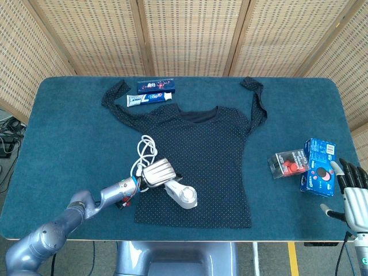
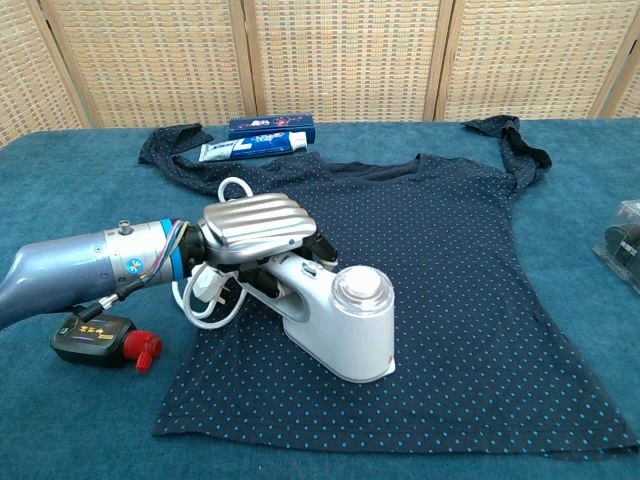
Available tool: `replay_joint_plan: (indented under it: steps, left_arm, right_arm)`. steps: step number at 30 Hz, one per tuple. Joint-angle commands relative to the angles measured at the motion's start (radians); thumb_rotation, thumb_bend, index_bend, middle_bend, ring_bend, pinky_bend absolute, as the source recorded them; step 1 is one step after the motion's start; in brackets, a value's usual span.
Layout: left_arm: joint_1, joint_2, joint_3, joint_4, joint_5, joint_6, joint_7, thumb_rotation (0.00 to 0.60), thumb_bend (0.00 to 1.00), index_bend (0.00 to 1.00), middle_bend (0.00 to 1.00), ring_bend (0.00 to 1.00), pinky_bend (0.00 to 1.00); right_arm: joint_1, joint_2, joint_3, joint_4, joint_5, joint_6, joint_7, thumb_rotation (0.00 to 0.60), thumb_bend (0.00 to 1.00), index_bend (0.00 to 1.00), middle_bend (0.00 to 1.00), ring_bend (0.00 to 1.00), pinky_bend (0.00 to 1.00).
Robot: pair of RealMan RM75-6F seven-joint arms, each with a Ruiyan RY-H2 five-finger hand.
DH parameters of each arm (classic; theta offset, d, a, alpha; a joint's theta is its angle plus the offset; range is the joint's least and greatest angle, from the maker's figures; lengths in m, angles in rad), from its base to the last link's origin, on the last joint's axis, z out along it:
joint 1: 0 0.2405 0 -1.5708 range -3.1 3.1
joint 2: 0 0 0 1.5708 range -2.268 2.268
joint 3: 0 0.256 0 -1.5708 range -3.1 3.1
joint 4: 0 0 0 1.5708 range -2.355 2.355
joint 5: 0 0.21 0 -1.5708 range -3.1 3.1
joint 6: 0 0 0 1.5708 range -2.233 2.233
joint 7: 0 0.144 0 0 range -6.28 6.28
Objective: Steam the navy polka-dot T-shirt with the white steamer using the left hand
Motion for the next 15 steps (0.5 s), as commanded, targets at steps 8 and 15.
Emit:
replay_joint_plan:
  steps: [8, 15]
  left_arm:
    - [0.037, 0.051, 0.010, 0.044, -0.009, -0.006, -0.004, 0.600, 0.72, 1.00, 0.90, 0.82, 0.97]
    - [0.042, 0.054, 0.009, 0.041, -0.008, 0.010, -0.014, 0.600, 0.72, 1.00, 0.90, 0.82, 0.97]
  right_arm:
    - [-0.002, 0.002, -0.003, -0.004, -0.008, 0.004, -0.001, 0.600, 0.00, 0.00, 0.00, 0.00, 0.00]
    - [-0.002, 0.002, -0.004, -0.009, -0.012, 0.006, -0.006, 0.600, 0.00, 0.00, 0.00, 0.00, 0.00]
